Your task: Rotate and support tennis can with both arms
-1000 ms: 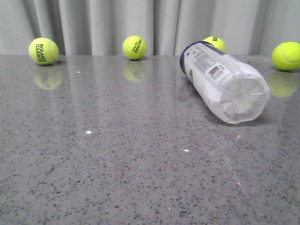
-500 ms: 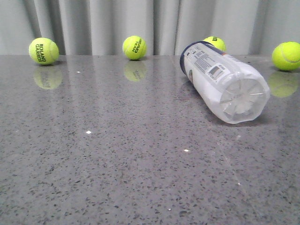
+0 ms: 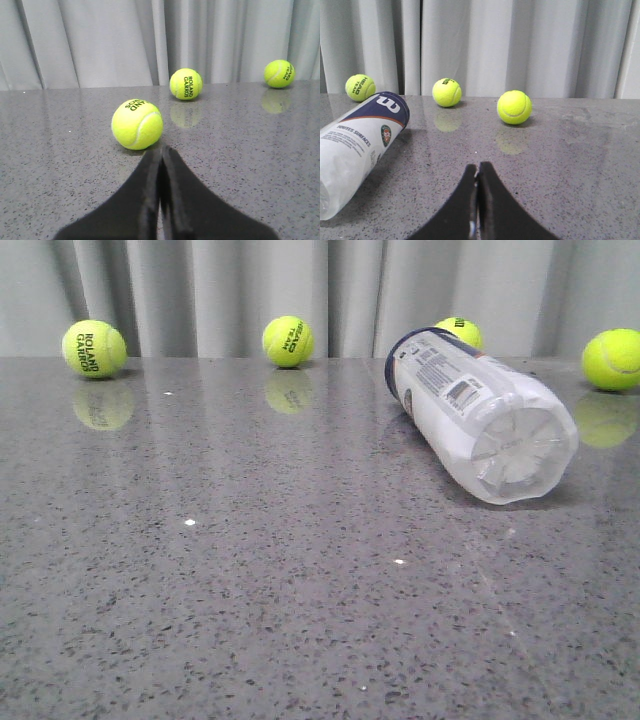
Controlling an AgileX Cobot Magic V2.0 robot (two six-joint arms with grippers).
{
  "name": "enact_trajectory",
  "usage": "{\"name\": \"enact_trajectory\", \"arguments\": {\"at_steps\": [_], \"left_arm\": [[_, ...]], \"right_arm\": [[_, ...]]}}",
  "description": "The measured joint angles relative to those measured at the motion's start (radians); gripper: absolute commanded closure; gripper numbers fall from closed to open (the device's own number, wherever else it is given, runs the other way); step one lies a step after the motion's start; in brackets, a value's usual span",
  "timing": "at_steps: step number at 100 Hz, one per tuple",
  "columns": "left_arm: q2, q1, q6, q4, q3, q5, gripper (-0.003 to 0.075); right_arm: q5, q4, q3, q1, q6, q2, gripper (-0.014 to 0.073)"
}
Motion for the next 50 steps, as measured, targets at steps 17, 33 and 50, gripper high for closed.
{"name": "enact_trajectory", "arguments": {"at_steps": [17, 33, 50], "left_arm": [[0.0, 0.0, 0.0, 0.0, 0.0, 0.0, 0.074], [0.0, 0.0, 0.0, 0.0, 0.0, 0.0, 0.074], [0.0, 0.0, 0.0, 0.0, 0.0, 0.0, 0.074]], "right_arm": [[0.182, 0.0, -0.125, 0.0, 0.0, 0.005, 0.066], [0.358, 0.0, -0.279, 0.0, 0.0, 0.098, 0.066], [0.499, 0.0, -0.435, 0.0, 0.0, 0.245, 0.066]]}}
